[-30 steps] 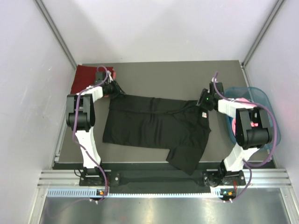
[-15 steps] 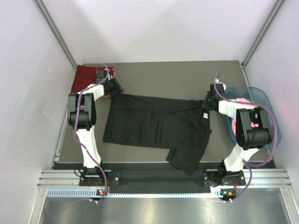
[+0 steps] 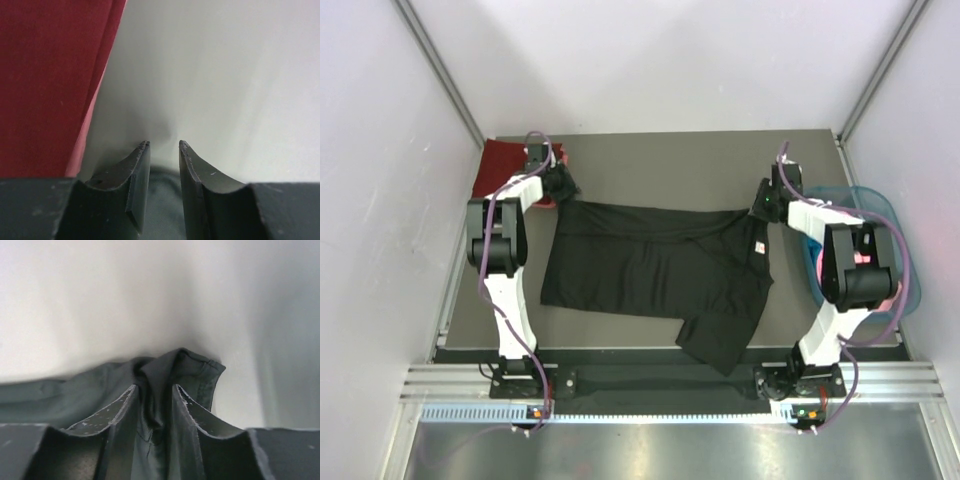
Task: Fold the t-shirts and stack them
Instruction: Fold the tshirt
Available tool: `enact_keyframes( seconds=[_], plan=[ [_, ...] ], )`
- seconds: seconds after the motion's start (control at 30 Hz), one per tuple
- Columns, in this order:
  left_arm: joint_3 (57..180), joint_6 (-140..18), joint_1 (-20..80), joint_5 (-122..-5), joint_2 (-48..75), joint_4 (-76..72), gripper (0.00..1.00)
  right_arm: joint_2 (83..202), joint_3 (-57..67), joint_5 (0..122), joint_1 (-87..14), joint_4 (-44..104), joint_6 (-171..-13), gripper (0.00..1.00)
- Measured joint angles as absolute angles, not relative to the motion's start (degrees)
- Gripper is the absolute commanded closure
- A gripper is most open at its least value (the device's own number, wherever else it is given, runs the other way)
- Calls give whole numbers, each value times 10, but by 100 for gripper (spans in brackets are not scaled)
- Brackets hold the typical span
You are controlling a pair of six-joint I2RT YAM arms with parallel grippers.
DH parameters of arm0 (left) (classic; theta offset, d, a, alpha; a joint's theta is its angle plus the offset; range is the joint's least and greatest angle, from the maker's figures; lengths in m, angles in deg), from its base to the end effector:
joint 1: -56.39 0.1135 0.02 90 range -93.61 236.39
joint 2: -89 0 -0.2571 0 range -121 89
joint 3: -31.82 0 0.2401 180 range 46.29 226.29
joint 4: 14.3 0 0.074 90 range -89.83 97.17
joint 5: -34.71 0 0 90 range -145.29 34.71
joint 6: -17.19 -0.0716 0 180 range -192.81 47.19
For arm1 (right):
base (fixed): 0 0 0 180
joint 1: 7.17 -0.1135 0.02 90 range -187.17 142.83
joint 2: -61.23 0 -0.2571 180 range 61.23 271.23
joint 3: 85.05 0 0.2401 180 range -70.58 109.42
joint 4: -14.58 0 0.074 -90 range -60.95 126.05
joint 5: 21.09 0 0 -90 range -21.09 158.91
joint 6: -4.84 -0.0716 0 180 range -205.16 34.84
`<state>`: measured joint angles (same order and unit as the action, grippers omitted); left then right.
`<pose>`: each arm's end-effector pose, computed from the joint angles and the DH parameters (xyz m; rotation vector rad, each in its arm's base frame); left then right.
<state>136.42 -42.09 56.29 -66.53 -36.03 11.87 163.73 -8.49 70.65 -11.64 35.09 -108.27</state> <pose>0.4916 -0.0148 0.1354 -0.5471 2.3570 -0.4850 0.3908 0.0284 0.1540 0.4013 2.3557 0.1923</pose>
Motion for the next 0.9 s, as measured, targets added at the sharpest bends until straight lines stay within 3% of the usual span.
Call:
enact_keyframes(
  seconds=[0.27,0.47,0.77,0.9],
  plan=[
    [1439,-458,564,-652,-357,259,64,1559,-50,696,-137,475,-1037,60],
    [1398,-478,564,-632,-303,312,65,1503,-76,623,-188,477,-985,60],
    [1335,-481,564,-634,-257,336,64,1625,-60,512,-217,463,-877,52],
    [1322,-481,564,-637,-246,337,64,1648,-55,489,-217,466,-844,53]
  ],
)
